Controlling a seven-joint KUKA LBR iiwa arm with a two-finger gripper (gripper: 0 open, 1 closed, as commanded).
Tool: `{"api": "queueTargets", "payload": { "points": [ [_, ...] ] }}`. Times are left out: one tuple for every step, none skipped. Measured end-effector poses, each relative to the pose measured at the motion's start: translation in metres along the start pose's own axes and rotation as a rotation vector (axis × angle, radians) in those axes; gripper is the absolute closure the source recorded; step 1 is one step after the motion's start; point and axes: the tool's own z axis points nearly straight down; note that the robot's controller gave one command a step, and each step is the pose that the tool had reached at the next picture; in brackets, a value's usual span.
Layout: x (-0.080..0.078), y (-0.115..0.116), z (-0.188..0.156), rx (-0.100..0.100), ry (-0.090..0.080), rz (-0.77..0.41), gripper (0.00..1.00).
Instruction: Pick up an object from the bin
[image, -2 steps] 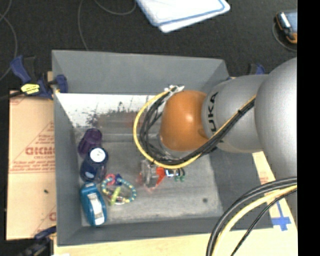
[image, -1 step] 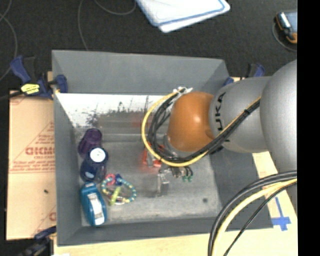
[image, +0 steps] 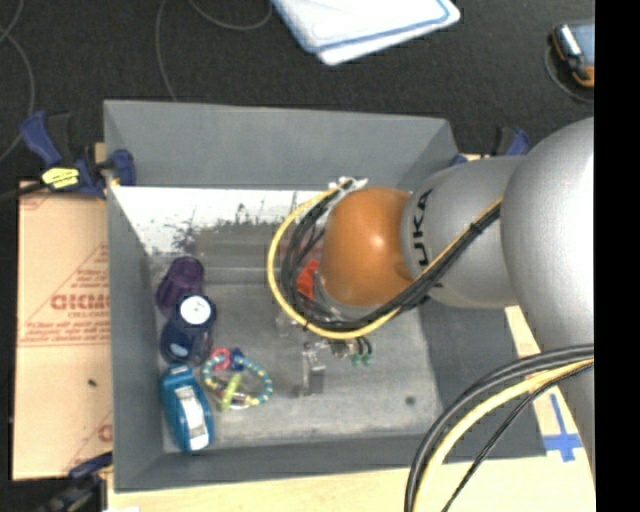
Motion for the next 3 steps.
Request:
{"api": "queueTargets", "payload": {
  "points": [
    [-0.012,0.029,-0.002,0.001,-0.008,0.072,0.0],
    [0.01,0.046,0.01,0.001,-0.001,-0.018,0.0],
    [0.028,0.094,0.01,0.0,-0.009,0.014,1.0]
  ]
}}
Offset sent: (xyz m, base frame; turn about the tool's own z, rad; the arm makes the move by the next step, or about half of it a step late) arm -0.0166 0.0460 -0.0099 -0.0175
